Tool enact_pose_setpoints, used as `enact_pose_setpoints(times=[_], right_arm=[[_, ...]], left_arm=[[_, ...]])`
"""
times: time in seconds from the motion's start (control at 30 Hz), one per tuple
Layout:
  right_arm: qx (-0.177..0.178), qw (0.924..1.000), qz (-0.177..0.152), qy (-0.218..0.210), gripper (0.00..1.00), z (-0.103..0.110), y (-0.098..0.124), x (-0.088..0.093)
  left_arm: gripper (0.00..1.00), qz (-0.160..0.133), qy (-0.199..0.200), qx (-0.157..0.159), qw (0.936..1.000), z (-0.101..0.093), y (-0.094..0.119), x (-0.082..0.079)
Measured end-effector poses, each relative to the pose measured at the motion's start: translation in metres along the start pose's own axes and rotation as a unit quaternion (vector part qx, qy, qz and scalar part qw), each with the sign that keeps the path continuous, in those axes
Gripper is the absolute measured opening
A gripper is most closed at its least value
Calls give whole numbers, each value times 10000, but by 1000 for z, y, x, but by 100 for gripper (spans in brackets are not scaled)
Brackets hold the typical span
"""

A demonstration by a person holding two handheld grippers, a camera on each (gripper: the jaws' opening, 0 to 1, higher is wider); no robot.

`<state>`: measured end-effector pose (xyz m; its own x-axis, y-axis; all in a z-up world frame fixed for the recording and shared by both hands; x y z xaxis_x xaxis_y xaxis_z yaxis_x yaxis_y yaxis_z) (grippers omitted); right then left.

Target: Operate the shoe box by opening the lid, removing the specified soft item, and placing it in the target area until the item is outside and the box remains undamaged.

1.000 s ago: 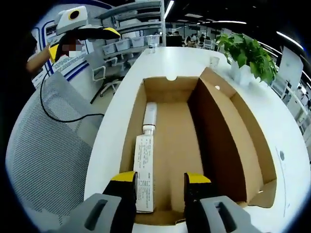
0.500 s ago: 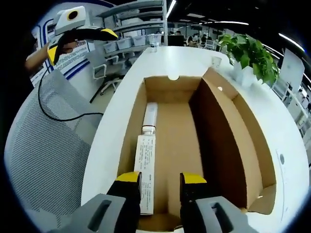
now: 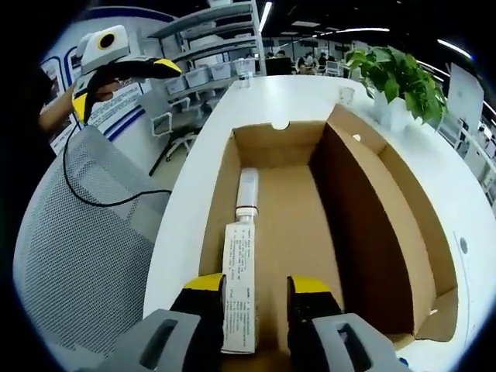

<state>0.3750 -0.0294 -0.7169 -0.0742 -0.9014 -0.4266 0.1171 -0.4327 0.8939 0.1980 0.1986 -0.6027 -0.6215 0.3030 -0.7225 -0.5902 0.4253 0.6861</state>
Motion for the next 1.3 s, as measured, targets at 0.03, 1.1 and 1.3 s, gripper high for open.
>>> enact_pose_setpoints(times=[0.03,1.1,1.3], right_arm=[[18,10000,13,18,28,0,-1,0],[18,9990,329,308,14,-1,-3,-3],[62,9989,415,205,13,-1,2,0]], left_arm=[[80,5,-6,-9,10000,0,0,1],[79,130,38,-102,9999,3,-2,12],[79,133,46,-99,9999,4,-2,12]])
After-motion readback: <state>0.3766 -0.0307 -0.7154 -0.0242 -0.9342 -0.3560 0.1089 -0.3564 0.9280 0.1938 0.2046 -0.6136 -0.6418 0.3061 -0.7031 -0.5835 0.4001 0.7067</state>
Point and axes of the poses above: the point that each gripper's makers call its tool centre point, and the gripper's own axes: y roughly backward along the fingers, z roughly to its left, x roughly out of its underside, the point moved 10 cm from there along y, roughly backward along the fingers, and after that the axes turned 14 degrees about z, right-handed, at the moved point
